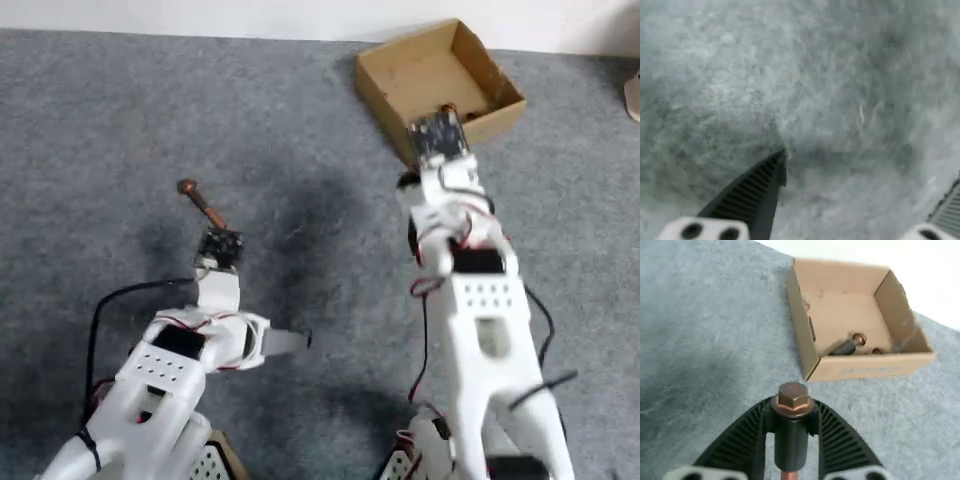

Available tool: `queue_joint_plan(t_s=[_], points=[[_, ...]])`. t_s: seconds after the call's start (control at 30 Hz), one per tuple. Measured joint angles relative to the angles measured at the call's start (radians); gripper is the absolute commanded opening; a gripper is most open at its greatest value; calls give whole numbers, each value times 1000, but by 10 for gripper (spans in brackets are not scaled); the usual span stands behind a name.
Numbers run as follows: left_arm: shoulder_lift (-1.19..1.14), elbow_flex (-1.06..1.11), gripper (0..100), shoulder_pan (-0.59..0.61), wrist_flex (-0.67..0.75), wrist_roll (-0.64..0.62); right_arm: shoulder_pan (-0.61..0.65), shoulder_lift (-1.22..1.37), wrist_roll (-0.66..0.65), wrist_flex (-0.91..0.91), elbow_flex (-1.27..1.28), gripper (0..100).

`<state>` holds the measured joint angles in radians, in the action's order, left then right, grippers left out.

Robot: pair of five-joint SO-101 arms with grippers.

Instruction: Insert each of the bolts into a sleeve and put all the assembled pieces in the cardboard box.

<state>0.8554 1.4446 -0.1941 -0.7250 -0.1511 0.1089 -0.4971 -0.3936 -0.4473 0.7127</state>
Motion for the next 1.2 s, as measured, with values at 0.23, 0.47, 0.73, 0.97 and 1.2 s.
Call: queue_joint_plan(t_s=[0.23,0.47,0.73,0.97,1.2], points=[[8,25,461,0,5,71,-3,219,-6,-132,-316,5],[6,25,461,0,5,74,-3,379,-8,-210,-582,5],[6,25,461,0,5,74,-3,643,-12,-213,-827,5],[6,25,461,0,5,74,-3,873,-86,-227,-1033,5],[6,25,461,0,5,74,-3,1039,-127,-316,-1267,5]])
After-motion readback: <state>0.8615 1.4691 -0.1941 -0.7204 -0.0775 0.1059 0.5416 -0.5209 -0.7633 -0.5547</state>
